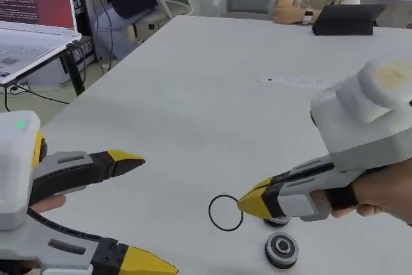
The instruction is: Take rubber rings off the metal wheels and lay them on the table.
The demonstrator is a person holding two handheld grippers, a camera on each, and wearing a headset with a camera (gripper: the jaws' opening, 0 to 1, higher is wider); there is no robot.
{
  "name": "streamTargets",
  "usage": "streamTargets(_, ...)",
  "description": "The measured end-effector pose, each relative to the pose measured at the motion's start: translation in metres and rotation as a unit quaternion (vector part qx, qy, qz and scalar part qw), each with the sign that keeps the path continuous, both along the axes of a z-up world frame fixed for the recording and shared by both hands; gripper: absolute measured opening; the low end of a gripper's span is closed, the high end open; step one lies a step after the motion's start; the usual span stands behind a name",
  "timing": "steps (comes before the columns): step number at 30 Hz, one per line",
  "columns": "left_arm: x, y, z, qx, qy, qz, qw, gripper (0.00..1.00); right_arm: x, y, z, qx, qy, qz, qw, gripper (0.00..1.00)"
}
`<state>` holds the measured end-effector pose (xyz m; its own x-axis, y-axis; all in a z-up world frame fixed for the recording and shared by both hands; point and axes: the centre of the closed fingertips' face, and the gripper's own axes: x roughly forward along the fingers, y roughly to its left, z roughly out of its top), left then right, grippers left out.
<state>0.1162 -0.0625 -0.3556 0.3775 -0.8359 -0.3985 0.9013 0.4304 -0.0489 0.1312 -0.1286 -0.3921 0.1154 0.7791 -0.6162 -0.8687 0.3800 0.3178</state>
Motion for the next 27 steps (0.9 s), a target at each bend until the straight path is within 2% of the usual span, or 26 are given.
streamTargets(2, -0.001, 0.0, 0.0, 0.0, 0.0, 0.0, 1.0, 0.91, -0.001, 0.004, -0.005, -0.001, 0.009, 0.005, 0.9999, 0.0)
streamTargets(8, -0.002, 0.001, 0.001, -0.003, 0.0, 0.002, 1.0, 0.91, -0.001, 0.012, -0.022, -0.017, 0.014, 0.019, 0.9996, 0.0)
streamTargets(10, -0.002, 0.001, 0.002, -0.003, 0.001, 0.002, 1.0, 0.9, 0.001, 0.012, -0.029, -0.018, 0.028, 0.014, 0.9993, 0.0)
streamTargets(15, -0.002, 0.001, 0.002, -0.003, 0.0, 0.005, 1.0, 0.91, 0.005, 0.012, -0.044, -0.031, 0.039, 0.009, 0.9987, 0.0)
streamTargets(27, -0.003, 0.0, 0.005, -0.01, 0.0, 0.01, 0.9999, 0.9, 0.013, -0.001, -0.068, -0.091, 0.011, 0.006, 0.9958, 0.0)
